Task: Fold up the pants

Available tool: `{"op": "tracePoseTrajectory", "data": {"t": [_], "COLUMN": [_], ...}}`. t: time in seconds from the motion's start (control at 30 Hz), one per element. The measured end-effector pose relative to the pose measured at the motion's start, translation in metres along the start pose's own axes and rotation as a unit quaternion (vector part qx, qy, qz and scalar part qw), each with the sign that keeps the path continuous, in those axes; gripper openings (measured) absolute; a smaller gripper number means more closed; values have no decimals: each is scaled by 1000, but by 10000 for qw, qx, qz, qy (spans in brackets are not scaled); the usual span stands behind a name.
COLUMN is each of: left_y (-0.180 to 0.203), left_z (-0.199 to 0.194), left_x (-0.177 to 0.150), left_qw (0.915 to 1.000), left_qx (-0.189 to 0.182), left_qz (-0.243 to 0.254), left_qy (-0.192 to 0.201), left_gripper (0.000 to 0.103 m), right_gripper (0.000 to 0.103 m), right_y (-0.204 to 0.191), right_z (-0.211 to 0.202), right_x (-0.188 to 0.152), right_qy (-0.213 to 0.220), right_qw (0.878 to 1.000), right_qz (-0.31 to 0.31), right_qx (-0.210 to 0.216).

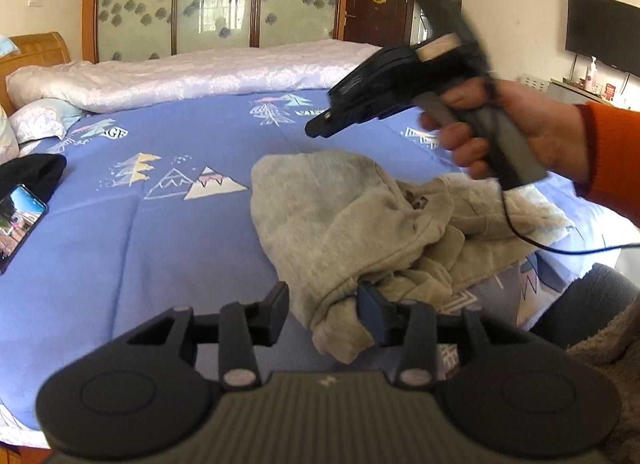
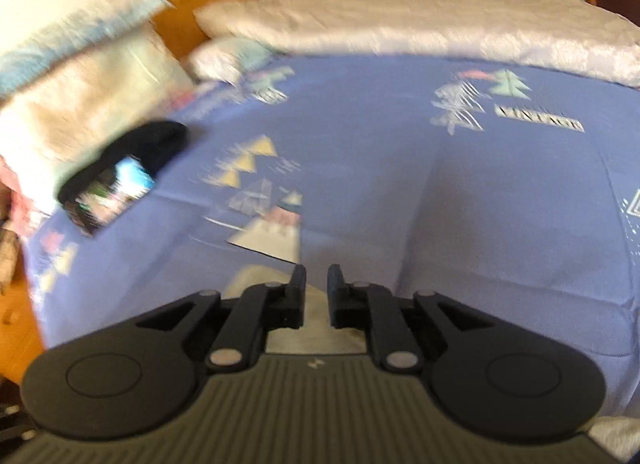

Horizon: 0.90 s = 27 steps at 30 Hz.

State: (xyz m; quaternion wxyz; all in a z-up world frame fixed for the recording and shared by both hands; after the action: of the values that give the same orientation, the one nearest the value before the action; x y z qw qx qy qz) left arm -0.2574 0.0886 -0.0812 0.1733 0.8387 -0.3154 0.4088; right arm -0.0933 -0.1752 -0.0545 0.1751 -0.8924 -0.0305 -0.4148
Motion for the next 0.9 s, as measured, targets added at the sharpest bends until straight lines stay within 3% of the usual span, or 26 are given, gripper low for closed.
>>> {"op": "tracePoseTrajectory", "data": {"t": [0.1, 0.2, 0.3, 0.33, 0.4, 0.57, 0.77, 0.9], "left_y": [-7, -28, -57, -66, -76, -73, -45, -43], "left_z": [-6, -15, -14, -10, -1, 36, 68, 78], "left_x": [6, 14, 20, 21, 25, 34, 31, 26], "left_qw": [9995, 9938, 9771, 9696, 9613, 9605, 9699, 9662], "left_qx": [-165, -522, -882, -948, -1000, -828, -453, -414], "left_qz": [-206, -912, -1902, -2231, -2554, -2654, -2272, -2352], "left_qy": [152, 356, 354, 331, 256, -130, -751, -975], "left_gripper": [44, 54, 81, 86, 86, 86, 86, 87], "right_gripper": [20, 20, 20, 20, 20, 21, 20, 20], "right_y": [-4, -2, 2, 4, 6, 9, 25, 26], "right_z": [-30, -57, -78, -81, -83, -61, -49, -56], "right_x": [-9, -30, -55, -64, -79, -106, -109, -111], "right_qy": [124, 89, 16, -34, -168, -642, -647, -581], "right_qw": [9991, 9983, 9985, 9987, 9988, 9960, 9848, 9845], "right_qz": [-71, -188, -216, -199, -103, 434, 1416, 1420], "right_qx": [398, 546, 498, 468, 450, 447, 770, 847]}}
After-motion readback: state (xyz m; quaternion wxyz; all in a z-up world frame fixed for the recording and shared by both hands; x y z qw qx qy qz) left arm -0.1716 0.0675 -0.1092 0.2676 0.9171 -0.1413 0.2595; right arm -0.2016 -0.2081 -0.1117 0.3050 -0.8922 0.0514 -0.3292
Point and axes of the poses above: each gripper's, at about its wrist camera, not at the fingertips, and z roughly the way its jaws point, y to its right, x to its top, the point moved 1 cm from there along z, roughly the way its jaws point, and after that the axes turned 4 degrees about -x, right-handed, at the moved point
